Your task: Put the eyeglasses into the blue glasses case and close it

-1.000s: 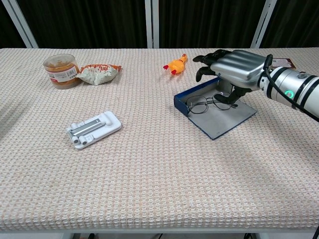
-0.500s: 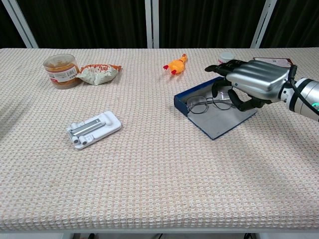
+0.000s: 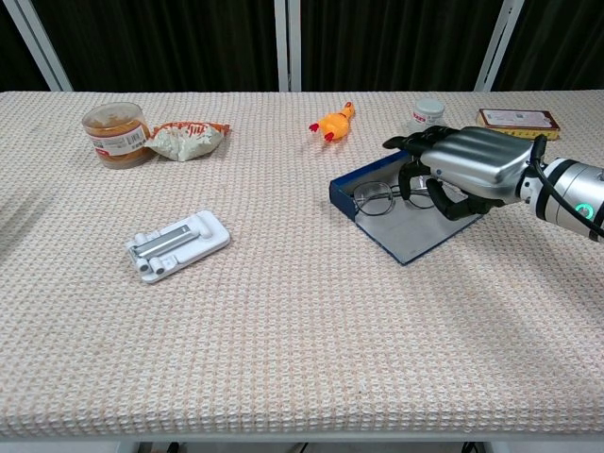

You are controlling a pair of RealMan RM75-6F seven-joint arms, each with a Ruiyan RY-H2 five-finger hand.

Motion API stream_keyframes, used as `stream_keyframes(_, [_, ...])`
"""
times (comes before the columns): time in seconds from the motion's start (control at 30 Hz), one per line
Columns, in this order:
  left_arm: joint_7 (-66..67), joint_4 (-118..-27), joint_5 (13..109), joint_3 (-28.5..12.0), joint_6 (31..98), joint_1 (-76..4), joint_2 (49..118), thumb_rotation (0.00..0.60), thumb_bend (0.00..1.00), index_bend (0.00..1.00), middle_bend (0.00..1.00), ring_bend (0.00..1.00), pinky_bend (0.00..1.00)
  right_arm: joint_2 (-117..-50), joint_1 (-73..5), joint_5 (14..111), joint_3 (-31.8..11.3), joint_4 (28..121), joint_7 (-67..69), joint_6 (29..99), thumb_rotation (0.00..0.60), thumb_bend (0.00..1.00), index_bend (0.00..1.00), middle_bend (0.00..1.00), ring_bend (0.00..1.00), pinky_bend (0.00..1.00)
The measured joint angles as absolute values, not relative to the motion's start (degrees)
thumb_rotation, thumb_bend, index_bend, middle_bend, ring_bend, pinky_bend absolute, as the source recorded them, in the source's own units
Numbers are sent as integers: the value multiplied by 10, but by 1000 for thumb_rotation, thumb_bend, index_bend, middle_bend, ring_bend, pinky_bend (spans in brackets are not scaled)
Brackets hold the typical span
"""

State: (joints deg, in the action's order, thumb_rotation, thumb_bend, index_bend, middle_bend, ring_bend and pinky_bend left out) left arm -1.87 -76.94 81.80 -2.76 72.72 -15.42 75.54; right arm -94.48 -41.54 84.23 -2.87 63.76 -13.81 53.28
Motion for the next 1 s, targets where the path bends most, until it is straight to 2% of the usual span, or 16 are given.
stream_keyframes(0.53, [-35, -751, 817, -25, 727, -150, 759, 575, 120, 5, 0, 0, 143, -953, -447, 810, -52, 628, -181, 487, 600, 929, 330, 0, 0, 0])
stream_keyframes(1.0, [-39, -748, 817, -26, 728, -149, 758, 574, 120, 4, 0, 0, 143, -956, -457, 806, -55, 626, -189, 487, 600, 918, 299, 0, 0, 0])
